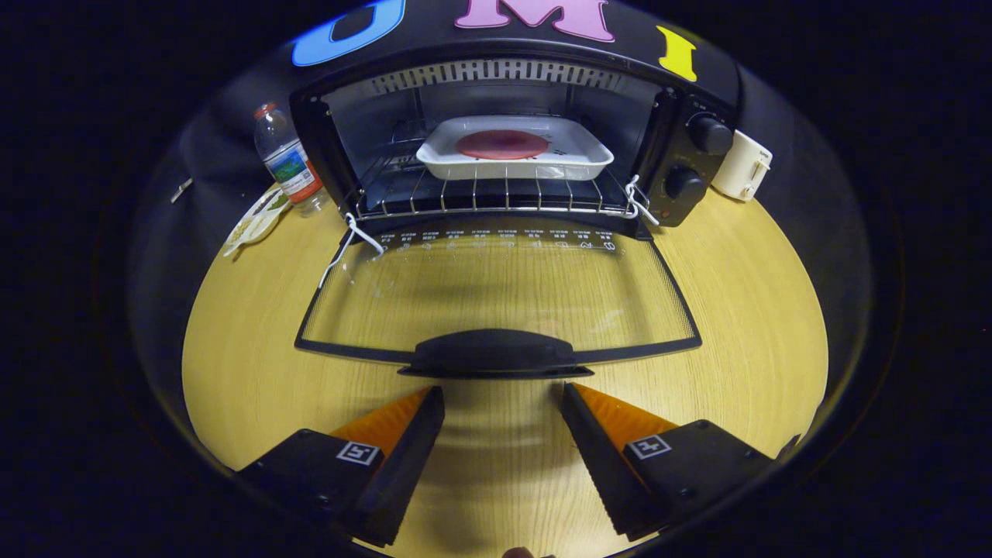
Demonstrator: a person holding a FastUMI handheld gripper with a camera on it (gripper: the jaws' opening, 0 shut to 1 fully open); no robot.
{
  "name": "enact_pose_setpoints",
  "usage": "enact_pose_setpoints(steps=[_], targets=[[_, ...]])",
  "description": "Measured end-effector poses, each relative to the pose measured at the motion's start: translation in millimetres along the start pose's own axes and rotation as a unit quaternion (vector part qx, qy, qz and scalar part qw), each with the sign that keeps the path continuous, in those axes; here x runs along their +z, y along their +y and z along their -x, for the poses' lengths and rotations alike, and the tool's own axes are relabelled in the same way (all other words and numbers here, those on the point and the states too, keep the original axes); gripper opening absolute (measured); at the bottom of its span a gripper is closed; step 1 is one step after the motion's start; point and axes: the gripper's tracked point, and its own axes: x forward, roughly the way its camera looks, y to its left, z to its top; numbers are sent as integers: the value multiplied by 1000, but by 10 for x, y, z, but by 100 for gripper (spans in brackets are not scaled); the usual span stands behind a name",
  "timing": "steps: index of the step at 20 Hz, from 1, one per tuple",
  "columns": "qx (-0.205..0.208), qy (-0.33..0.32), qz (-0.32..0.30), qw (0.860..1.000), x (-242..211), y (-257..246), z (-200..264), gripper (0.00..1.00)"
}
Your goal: Open the toaster oven, put the food inside, and close the toaster oven door.
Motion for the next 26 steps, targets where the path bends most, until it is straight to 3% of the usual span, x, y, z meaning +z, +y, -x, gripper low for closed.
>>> enact_pose_setpoints(steps=[6, 15, 26], targets=[[-3, 23, -15, 1000, 16, 2, 11, 100], [14, -33, -22, 999, 248, 5, 445, 100], [27, -167, -65, 983, 1282, -58, 1297, 99]])
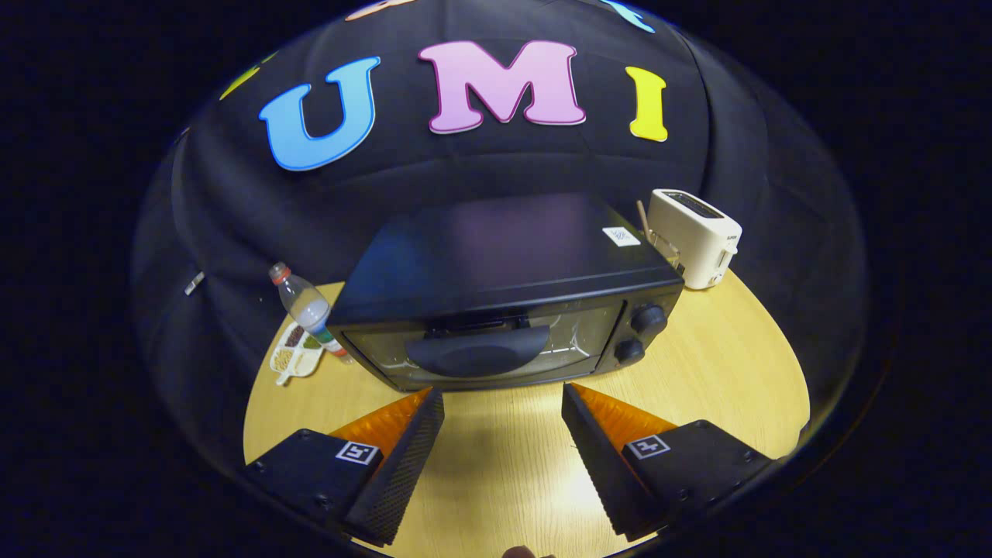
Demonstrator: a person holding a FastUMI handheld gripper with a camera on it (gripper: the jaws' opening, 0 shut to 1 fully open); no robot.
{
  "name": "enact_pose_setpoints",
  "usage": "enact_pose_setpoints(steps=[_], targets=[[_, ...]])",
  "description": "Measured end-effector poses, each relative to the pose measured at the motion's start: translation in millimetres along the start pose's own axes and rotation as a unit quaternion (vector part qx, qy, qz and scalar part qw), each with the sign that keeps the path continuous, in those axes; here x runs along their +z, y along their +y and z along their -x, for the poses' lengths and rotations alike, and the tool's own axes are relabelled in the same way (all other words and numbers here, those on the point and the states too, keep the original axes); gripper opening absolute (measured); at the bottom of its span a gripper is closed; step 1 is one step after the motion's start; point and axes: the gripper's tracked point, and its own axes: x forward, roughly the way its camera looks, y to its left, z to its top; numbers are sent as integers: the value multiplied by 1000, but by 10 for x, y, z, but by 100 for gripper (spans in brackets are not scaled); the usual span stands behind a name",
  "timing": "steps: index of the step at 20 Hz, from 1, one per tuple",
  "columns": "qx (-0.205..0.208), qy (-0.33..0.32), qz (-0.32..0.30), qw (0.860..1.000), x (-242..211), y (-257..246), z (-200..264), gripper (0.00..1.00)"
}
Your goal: Open the toaster oven, put the food inside, and close the toaster oven door.
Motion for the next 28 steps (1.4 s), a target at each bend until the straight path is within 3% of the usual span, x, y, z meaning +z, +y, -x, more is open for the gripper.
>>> enact_pose_setpoints(steps=[3, 11, 20, 28], targets=[[29, -36, -14, 999, 283, 57, 196, 99], [51, -132, 25, 990, 701, -110, 1017, 99], [67, -245, 35, 967, 1341, -418, 2100, 98], [56, -314, 75, 945, 1745, -937, 2914, 98]])
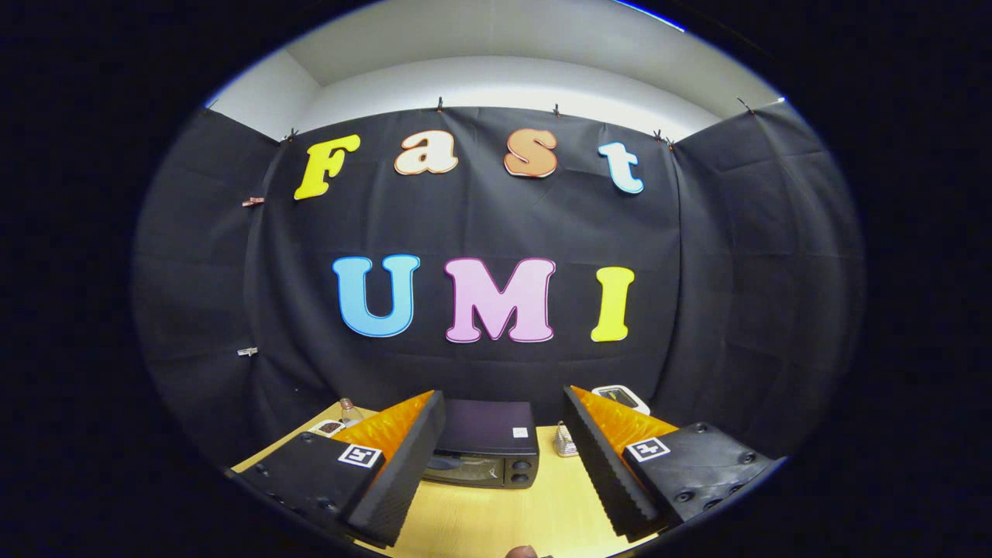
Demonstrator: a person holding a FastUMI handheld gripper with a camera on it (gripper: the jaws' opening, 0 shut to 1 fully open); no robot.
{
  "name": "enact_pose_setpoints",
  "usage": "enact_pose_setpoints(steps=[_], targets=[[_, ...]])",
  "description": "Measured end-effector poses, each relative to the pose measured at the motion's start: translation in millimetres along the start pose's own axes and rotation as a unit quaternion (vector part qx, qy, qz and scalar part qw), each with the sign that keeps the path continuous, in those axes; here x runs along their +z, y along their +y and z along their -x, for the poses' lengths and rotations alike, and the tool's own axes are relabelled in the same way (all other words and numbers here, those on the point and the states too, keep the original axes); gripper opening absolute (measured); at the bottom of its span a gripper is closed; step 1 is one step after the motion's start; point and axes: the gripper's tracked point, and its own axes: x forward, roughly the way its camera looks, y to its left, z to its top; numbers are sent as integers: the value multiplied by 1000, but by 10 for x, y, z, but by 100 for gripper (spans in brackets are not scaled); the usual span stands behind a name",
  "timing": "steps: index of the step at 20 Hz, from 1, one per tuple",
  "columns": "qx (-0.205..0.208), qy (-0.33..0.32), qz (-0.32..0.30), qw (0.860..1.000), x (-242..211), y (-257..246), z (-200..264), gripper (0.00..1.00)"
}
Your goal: Open the toaster oven, put the food inside, and close the toaster oven door.
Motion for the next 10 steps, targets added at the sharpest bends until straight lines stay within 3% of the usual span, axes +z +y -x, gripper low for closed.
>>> enact_pose_setpoints(steps=[6, 10], targets=[[2, 11, -30, 1000, 16, -407, 302, 98], [-17, 1, -11, 1000, 14, -776, 385, 98]])
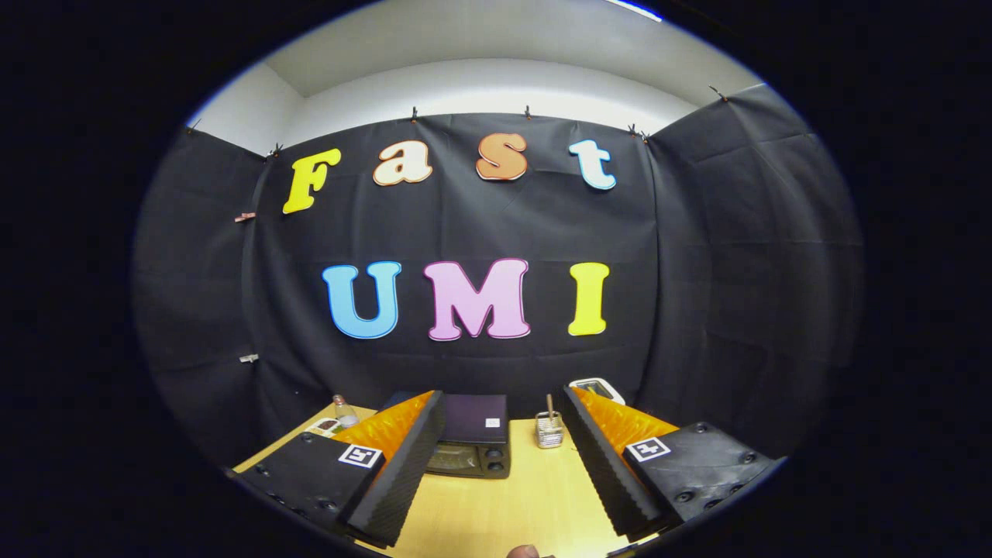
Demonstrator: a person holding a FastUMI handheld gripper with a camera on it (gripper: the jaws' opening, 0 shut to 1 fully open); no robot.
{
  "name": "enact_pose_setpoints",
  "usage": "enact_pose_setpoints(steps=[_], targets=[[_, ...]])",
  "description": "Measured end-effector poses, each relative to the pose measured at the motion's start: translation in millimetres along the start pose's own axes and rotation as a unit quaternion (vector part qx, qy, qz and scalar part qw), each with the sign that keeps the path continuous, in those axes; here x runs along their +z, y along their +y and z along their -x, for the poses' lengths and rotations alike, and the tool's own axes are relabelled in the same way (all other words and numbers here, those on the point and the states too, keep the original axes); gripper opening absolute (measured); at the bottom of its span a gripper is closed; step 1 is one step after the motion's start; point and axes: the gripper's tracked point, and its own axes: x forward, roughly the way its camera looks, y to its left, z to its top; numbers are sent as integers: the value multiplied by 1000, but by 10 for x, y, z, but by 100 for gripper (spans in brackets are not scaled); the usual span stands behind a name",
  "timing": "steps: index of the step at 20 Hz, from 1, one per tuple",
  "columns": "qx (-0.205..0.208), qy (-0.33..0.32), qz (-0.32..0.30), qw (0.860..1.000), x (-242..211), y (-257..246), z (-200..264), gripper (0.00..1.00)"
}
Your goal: Open the toaster oven, put the food inside, and close the toaster oven door.
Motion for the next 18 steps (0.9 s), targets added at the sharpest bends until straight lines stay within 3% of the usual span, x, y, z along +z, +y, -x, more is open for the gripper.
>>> enact_pose_setpoints(steps=[9, 18], targets=[[7, -21, 1, 1000, 65, -259, 82, 98], [34, -31, 5, 999, 106, -203, 62, 98]])
